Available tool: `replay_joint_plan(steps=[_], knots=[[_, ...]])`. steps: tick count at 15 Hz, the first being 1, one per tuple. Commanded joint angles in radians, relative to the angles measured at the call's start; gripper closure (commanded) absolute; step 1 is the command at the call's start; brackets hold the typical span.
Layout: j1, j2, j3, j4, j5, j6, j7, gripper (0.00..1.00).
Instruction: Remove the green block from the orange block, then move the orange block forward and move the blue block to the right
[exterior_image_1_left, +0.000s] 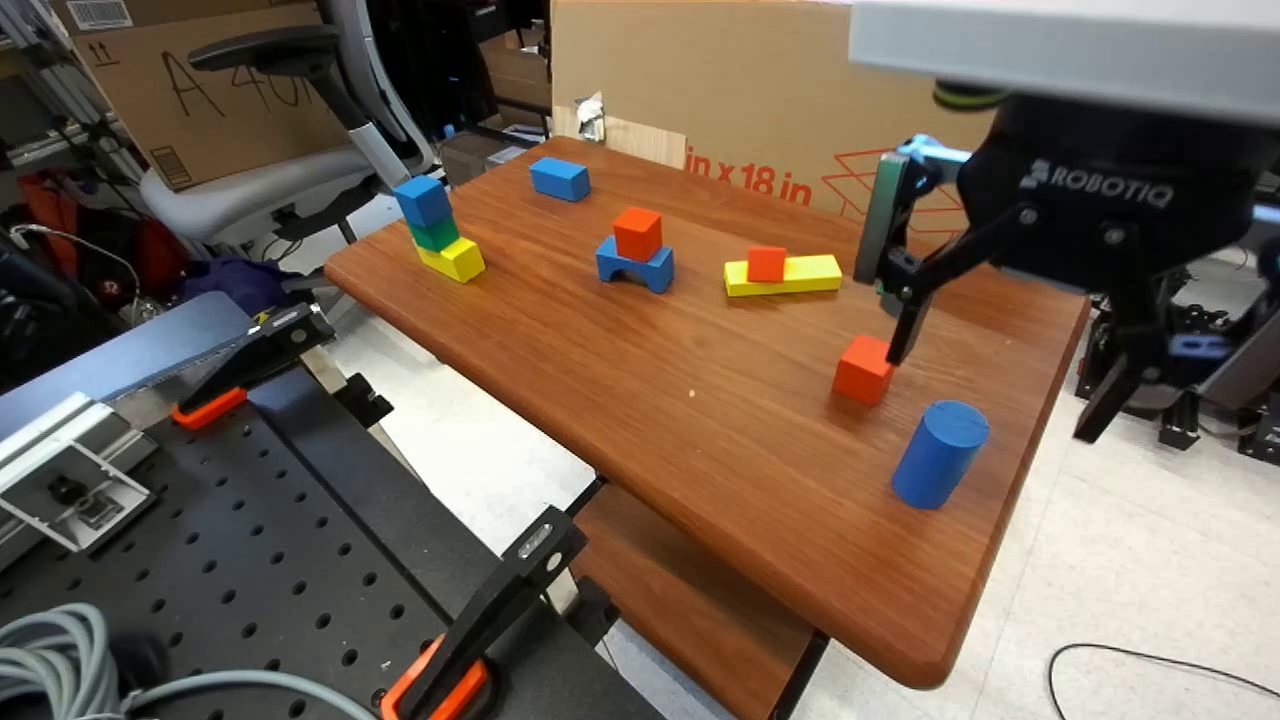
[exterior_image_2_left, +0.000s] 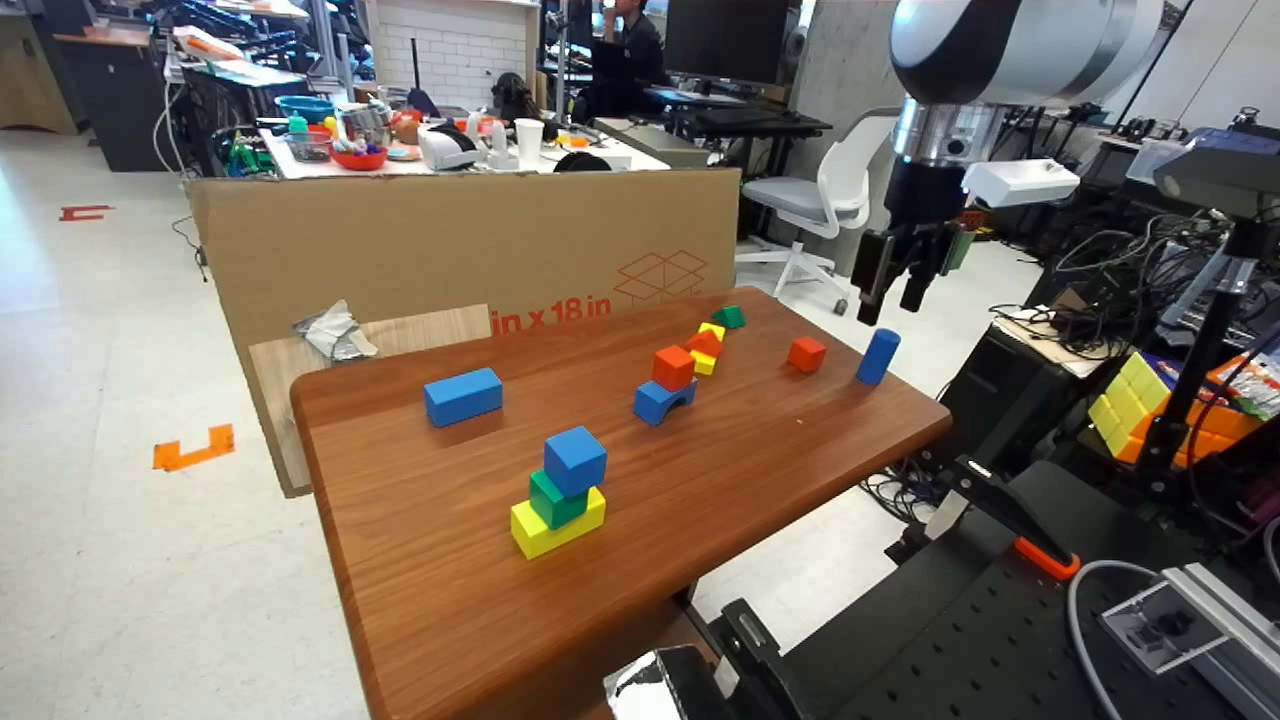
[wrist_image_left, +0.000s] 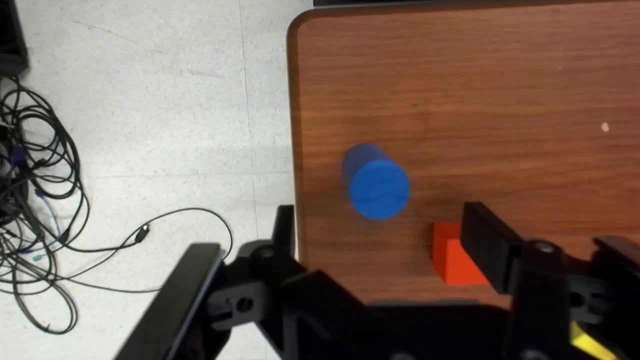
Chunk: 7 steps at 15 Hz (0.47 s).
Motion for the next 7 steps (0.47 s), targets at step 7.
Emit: replay_joint_plan(steps=[7], knots=[[0.006,-0.132,0.014,0.003,0.019,-0.076,-0.004,0.0]])
